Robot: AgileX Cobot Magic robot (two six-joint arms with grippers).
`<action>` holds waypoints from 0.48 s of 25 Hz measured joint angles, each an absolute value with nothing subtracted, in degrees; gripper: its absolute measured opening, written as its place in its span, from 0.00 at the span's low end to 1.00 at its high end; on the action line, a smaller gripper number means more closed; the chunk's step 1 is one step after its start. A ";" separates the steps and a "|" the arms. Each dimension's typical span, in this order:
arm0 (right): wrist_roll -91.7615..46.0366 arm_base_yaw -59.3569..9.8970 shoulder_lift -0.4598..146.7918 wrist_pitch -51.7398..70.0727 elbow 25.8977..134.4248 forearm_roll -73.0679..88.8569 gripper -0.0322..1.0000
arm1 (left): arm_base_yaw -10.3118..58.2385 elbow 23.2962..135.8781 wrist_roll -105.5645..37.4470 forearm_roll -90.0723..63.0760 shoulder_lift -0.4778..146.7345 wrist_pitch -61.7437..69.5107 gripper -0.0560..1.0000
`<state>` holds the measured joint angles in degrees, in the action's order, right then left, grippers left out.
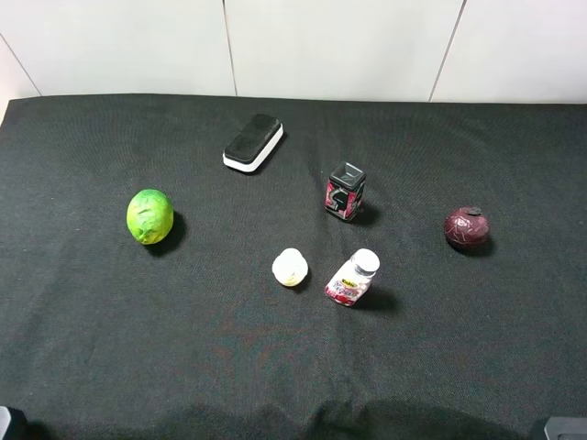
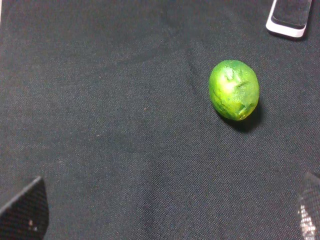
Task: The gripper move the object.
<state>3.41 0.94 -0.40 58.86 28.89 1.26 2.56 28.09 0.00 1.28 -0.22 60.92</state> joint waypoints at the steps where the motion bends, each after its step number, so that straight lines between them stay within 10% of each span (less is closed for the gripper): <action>1: 3.41 0.94 -0.40 58.86 28.89 1.26 0.70 | 2.56 28.09 0.00 1.28 -0.22 60.92 0.98; 12: 3.41 0.94 -0.40 58.86 28.89 1.26 0.70 | 2.56 28.09 0.00 1.28 -0.22 60.92 0.98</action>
